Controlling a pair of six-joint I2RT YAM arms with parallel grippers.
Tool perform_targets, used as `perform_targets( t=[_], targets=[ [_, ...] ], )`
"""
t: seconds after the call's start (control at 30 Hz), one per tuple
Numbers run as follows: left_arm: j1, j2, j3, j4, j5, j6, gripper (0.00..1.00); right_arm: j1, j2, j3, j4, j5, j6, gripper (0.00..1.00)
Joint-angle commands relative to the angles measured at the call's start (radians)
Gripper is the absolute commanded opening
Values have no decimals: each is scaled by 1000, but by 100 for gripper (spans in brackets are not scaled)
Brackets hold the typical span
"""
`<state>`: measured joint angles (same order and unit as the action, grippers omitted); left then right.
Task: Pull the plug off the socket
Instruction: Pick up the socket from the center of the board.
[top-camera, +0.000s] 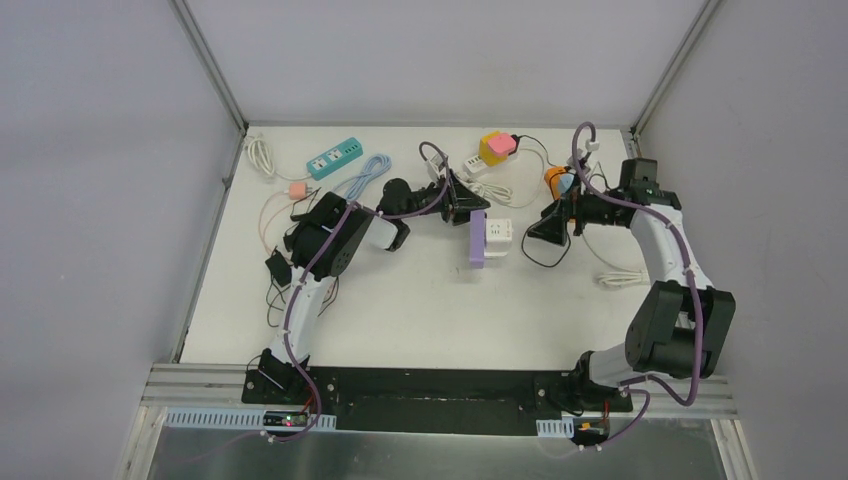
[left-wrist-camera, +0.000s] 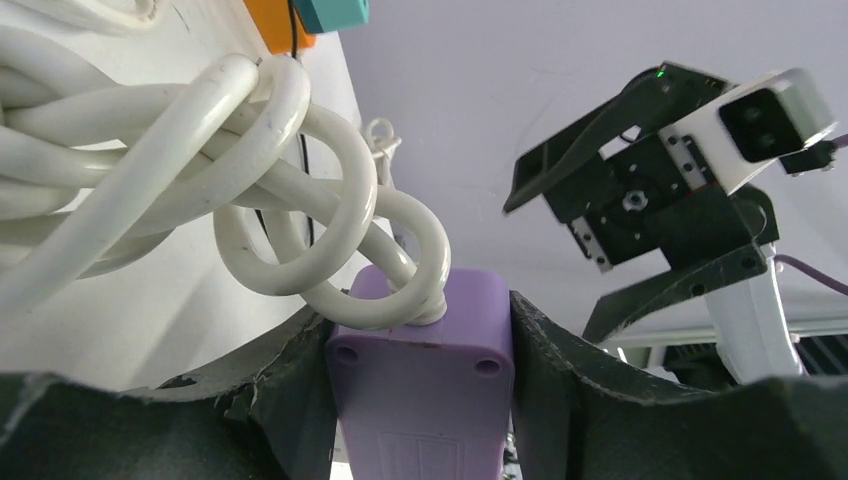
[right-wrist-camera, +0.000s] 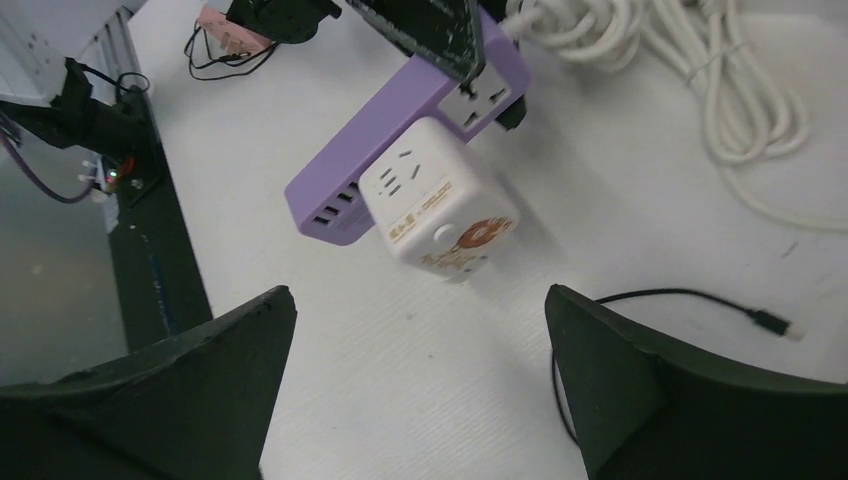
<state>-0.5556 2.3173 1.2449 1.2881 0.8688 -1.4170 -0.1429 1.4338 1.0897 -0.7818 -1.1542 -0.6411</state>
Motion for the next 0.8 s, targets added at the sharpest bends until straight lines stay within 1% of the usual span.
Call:
perform_targets(
  t=[0.0,0.17,0.3,0.57,0.63,0.77],
  targets=[
    [3,-79,61,130,66,-134,0,20,33,142,-80,2,-239,100],
    [3,-74,78,130,74,-217,0,72,69,208,-78,20,-276,100],
    [3,-64,94,129,75,-282,0,110,69,189,-58,32,-282,100],
    [2,-48,138,131,86,-334,0,156,72,167,-22,77,-282,100],
    [2,-43,148,130,90,-345,0,173,76,176,-40,71,-296,100],
    [2,-33,162,130,93,-362,0,210,72,180,-115,55,-377,100]
  ],
)
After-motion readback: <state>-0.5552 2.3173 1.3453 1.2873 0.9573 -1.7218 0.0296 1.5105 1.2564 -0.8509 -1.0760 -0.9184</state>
